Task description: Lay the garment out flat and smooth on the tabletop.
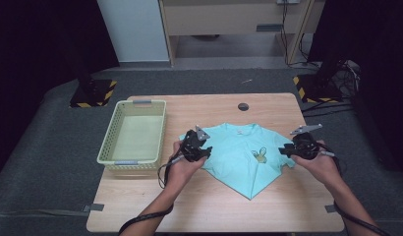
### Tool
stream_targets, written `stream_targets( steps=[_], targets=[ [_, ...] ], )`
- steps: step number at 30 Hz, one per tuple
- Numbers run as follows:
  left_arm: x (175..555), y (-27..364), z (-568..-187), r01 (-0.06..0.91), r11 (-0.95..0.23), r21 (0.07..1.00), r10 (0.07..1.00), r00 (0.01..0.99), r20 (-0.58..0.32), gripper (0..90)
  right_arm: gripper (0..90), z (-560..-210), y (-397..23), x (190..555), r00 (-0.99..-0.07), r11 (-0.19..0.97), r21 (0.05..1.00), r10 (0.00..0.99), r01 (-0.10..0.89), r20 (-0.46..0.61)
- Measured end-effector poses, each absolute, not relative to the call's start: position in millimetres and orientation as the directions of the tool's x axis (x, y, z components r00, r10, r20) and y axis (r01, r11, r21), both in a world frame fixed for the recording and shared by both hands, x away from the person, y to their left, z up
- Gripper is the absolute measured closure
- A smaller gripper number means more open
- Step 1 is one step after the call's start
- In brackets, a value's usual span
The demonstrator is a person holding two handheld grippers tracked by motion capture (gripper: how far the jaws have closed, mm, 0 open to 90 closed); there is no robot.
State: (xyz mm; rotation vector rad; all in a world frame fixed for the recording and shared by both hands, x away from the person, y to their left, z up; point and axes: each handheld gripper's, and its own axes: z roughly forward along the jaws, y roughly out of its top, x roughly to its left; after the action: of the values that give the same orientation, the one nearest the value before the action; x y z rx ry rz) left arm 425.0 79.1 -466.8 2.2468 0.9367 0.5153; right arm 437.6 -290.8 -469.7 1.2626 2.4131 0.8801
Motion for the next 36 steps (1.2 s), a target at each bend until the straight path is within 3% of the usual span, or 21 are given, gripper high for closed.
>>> stream_targets(
  steps=[14,31,36],
  targets=[
    [407,68,-517,0.517,-0.564,0.644,0.709,0.702,0.058,49.0,58.9,-506,-259,408,-0.658,0.511,0.595,0.752,0.621,0.041],
    [435,68,-520,0.530,-0.532,0.661,0.744,0.664,0.066,46.0,55.2,-517,-260,428,-0.630,0.477,0.625,0.776,0.618,0.031],
    [442,62,-517,0.524,-0.533,0.665,0.743,0.665,0.072,43.9,58.3,-516,-257,431,-0.629,0.481,0.626,0.777,0.614,0.020]
  ],
)
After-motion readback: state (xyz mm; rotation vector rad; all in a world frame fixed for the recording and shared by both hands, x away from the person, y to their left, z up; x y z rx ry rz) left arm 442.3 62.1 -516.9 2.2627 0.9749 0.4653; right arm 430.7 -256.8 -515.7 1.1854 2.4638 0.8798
